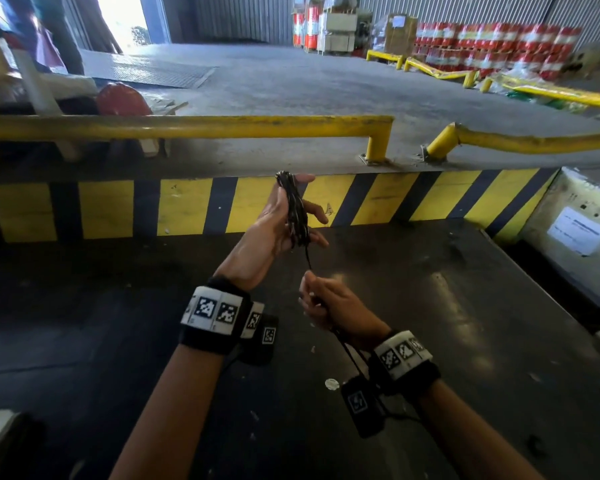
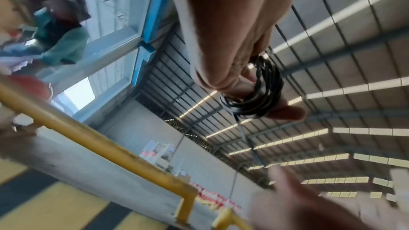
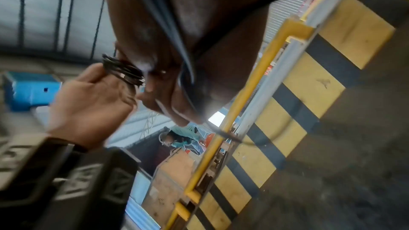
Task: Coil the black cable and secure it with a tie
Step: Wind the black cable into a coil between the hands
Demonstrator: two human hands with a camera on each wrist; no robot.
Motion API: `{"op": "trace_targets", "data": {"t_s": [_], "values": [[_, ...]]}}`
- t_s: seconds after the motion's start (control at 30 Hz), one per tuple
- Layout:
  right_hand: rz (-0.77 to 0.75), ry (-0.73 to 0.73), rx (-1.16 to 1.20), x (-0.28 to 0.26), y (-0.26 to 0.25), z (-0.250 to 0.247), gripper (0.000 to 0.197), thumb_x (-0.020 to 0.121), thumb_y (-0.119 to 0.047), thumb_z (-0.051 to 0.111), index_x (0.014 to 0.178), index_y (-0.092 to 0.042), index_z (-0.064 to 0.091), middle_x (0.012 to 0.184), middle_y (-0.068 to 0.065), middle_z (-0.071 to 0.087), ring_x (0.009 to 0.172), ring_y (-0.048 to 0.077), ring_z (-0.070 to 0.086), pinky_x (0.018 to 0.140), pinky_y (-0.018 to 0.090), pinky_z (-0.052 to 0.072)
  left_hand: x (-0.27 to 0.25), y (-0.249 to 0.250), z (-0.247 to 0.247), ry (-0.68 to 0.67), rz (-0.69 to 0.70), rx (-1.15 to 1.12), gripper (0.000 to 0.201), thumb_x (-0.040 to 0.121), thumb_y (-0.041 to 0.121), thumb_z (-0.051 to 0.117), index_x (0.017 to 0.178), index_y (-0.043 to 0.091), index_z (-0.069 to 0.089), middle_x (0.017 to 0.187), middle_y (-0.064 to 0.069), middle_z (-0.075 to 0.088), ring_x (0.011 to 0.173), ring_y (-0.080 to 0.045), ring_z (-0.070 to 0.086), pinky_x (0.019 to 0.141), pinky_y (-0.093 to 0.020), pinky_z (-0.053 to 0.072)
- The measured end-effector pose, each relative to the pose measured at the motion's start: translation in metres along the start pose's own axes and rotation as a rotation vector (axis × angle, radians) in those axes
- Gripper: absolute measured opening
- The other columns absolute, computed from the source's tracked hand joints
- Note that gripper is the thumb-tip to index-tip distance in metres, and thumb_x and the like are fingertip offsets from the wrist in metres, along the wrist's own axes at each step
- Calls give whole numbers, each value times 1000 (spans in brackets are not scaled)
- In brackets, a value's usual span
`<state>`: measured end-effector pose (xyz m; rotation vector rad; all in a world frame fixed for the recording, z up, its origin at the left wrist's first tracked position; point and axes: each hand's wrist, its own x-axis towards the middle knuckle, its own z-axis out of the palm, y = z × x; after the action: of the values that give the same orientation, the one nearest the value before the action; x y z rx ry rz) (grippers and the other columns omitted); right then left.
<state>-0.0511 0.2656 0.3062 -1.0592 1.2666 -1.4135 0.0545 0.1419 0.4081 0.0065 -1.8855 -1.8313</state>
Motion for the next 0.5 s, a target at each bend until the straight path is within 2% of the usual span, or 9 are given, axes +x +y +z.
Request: {"op": "trace_targets", "data": {"t_s": [0.1, 0.17, 0.27, 0.3, 0.33, 0.37, 0.4, 0.43, 0.5], "values": [[32, -78, 67, -12, 7, 3, 33, 110, -26, 35, 80, -17, 48, 55, -8, 38, 44, 3, 30, 42, 16, 22, 13, -19, -1, 84, -2, 134, 42, 111, 33, 15, 144, 15, 33, 108, -21, 61, 83, -36, 67, 89, -44, 58], [79, -107, -27, -18, 7, 0, 32, 109, -24, 39, 81, -18, 53, 55, -5, 43, 46, 8, 36, 46, 22, 29, 19, -33, -4, 164, -7, 146, 40, 111, 31, 16, 143, 15, 33, 108, -24, 59, 83, -36, 66, 88, -42, 58], [98, -182, -260, -27, -1, -8, 30, 104, -24, 49, 78, -25, 62, 55, -5, 55, 53, 18, 49, 60, 38, 43, 23, -54, -6, 189, -53, 335, 41, 108, 38, 20, 141, 21, 37, 116, -25, 60, 87, -36, 70, 90, -55, 56], [102, -190, -346, -29, -8, -12, 26, 103, -24, 53, 79, -26, 63, 54, -6, 58, 53, 19, 53, 64, 42, 47, 22, -61, -3, 152, -90, 481, 43, 108, 38, 20, 143, 21, 37, 125, -25, 59, 97, -37, 70, 93, -57, 54], [111, -184, -439, -30, -16, -16, 21, 102, -22, 56, 82, -23, 64, 55, -6, 61, 54, 17, 57, 65, 42, 50, 20, -69, 3, 90, -147, 669, 43, 108, 35, 21, 147, 21, 34, 139, -25, 53, 114, -38, 65, 100, -57, 50], [126, -166, -553, -30, -27, -21, 16, 101, -20, 60, 85, -20, 65, 56, -5, 63, 54, 15, 61, 64, 40, 53, 16, -78, 8, 18, -213, 904, 43, 109, 32, 20, 150, 25, 30, 152, -21, 43, 130, -36, 54, 108, -53, 43], [138, -139, -694, -30, -39, -26, 13, 100, -19, 62, 88, -18, 68, 59, -6, 64, 57, 13, 63, 63, 37, 54, 12, -85, 13, -72, -259, 1138, 44, 109, 29, 19, 152, 29, 24, 159, -15, 36, 139, -33, 45, 113, -49, 38], [143, -100, -848, -29, -50, -33, 13, 99, -20, 63, 89, -18, 71, 63, -6, 65, 60, 11, 64, 63, 37, 55, 7, -90, 18, -159, -282, 1280, 46, 108, 27, 20, 154, 25, 22, 159, -14, 35, 140, -32, 44, 111, -47, 38], [123, -26, -1056, -25, -68, -48, 15, 98, -24, 64, 87, -24, 74, 68, -8, 66, 63, 5, 63, 67, 37, 55, -1, -98, 23, -297, -299, 1357, 47, 108, 21, 29, 154, 13, 24, 140, -19, 49, 126, -37, 56, 98, -47, 45]]}}
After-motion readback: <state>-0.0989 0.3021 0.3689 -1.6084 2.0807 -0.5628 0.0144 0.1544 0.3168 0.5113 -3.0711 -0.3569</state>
